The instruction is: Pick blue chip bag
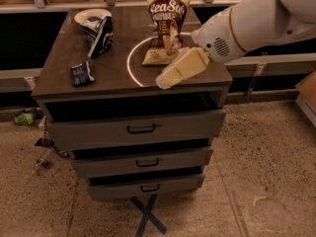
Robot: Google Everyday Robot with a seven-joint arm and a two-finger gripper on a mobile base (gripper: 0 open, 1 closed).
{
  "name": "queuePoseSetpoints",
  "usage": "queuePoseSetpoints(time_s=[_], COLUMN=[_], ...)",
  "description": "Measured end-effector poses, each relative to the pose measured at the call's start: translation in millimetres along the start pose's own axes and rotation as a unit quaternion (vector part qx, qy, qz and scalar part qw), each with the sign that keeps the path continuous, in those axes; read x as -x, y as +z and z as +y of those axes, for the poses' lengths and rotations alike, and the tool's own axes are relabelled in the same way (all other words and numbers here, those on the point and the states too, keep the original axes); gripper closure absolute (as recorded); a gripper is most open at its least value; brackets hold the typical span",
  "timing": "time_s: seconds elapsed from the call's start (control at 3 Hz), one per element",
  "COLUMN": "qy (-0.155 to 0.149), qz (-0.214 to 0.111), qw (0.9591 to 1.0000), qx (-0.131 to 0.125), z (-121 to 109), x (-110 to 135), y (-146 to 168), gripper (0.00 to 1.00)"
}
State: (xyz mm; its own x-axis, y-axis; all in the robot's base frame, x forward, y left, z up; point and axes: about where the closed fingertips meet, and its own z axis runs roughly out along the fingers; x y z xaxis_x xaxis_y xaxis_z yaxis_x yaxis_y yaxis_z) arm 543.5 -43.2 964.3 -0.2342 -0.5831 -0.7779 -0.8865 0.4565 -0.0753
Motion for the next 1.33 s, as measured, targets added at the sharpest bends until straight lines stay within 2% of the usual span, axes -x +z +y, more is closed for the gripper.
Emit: queuePoseSetpoints(time_s=[0.33, 0.67, 1.0, 1.33], qy=[0.022, 0.051, 0.08, 0.119], qz=[-0.037, -0.073, -0.094, -0.102], qw=[0.999, 0.996, 0.9924, 0.9873], qx=[-0.014, -0.005, -0.001, -0.027], z=[-15, -28, -36, -49], x=[22, 43, 55, 59], y=[23, 57, 96, 130], gripper=[0.0, 0.0, 0.0, 0.0])
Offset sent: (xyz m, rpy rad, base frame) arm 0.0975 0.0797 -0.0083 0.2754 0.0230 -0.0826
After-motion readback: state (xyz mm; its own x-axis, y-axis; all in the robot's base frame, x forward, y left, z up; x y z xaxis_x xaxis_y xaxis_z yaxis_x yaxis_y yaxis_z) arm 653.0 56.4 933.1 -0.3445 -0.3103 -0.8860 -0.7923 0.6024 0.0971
